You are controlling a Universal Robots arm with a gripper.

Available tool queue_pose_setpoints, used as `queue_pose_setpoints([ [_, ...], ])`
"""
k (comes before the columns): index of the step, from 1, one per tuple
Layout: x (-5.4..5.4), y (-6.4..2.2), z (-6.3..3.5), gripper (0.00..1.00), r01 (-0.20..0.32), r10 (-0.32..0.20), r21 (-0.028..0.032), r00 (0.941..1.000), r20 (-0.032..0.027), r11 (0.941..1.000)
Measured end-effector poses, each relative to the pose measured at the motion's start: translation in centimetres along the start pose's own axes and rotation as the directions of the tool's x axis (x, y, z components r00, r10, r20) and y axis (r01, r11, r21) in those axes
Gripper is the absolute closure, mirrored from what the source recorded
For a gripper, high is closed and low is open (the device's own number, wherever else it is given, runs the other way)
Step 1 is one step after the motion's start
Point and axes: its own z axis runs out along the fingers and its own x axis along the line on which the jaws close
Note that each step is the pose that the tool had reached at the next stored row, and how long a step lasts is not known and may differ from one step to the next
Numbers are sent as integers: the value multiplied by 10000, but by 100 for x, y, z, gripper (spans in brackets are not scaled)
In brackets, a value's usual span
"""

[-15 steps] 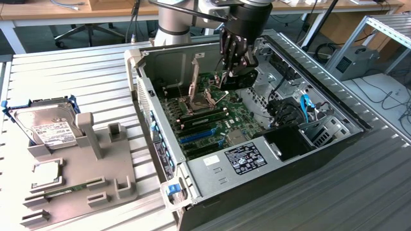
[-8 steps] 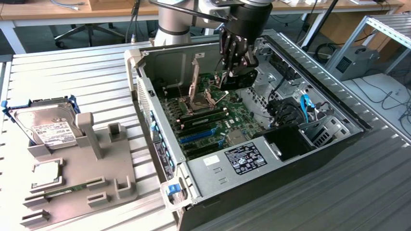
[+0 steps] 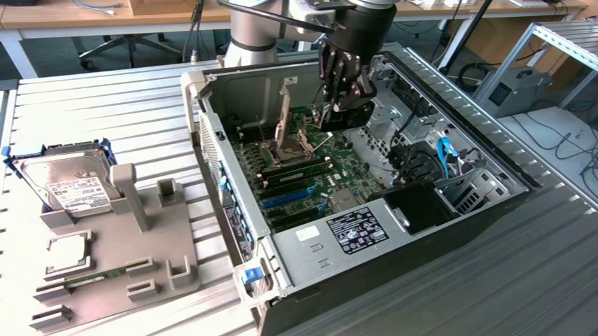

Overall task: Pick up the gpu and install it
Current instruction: 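Insert the gpu into the slot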

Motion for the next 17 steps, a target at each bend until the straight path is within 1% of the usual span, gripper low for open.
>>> queue_pose_setpoints([
  [7, 0, 0, 0, 74, 197, -197, -5, 9998, 1, 9998],
  [11, 0, 0, 0, 74, 395, -395, -11, 9992, 3, 9992],
  [17, 5, -1, 2, 74, 391, -391, -10, 9992, 5, 9992],
])
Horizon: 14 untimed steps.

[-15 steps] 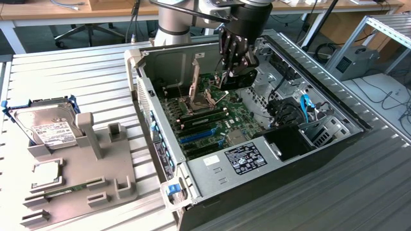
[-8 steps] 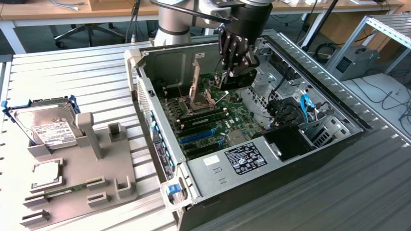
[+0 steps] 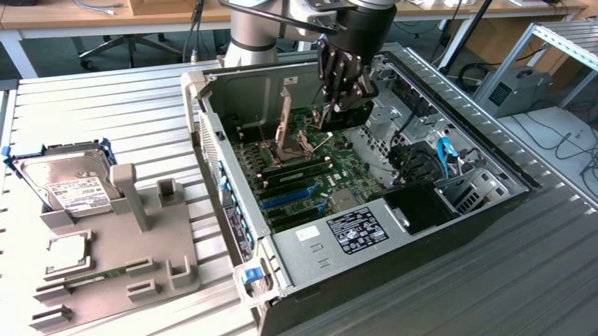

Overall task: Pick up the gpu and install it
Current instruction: 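Insert the gpu into the slot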

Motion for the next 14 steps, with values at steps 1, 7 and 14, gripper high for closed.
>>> queue_pose_setpoints([
  [1, 5, 0, -1, 74, 0, 0, -1, 10000, -3, 10000],
  [7, 51, 0, 0, 74, -3, 3, 0, 10000, -2, 10000],
  [14, 82, 2, 1, 74, -3, 3, 0, 10000, -2, 10000],
])
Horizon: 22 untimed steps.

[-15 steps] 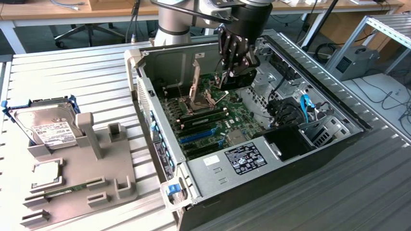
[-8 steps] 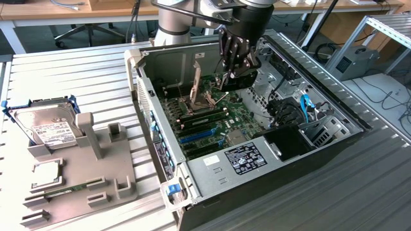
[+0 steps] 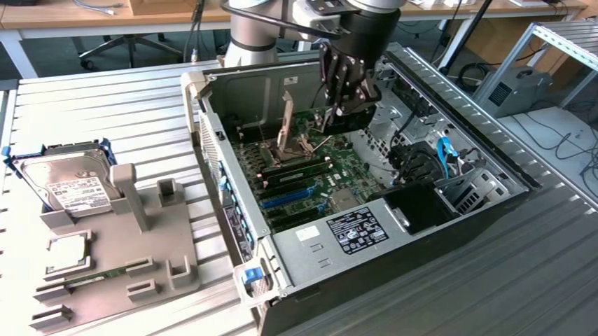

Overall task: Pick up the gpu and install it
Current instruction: 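Insert the gpu into the slot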

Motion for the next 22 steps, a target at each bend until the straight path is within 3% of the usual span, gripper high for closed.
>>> queue_pose_setpoints([
  [22, 115, 25, 46, 74, 0, 0, 0, 10000, 0, 10000],
])
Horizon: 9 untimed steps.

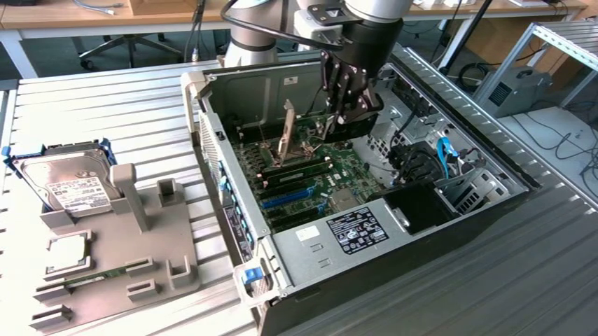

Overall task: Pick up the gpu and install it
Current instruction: 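Insert the gpu into the slot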

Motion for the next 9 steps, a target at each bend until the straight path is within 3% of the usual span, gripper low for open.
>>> queue_pose_setpoints([
  [9, 24, 31, 46, 74, 1, -1, 0, 10000, 0, 10000],
])
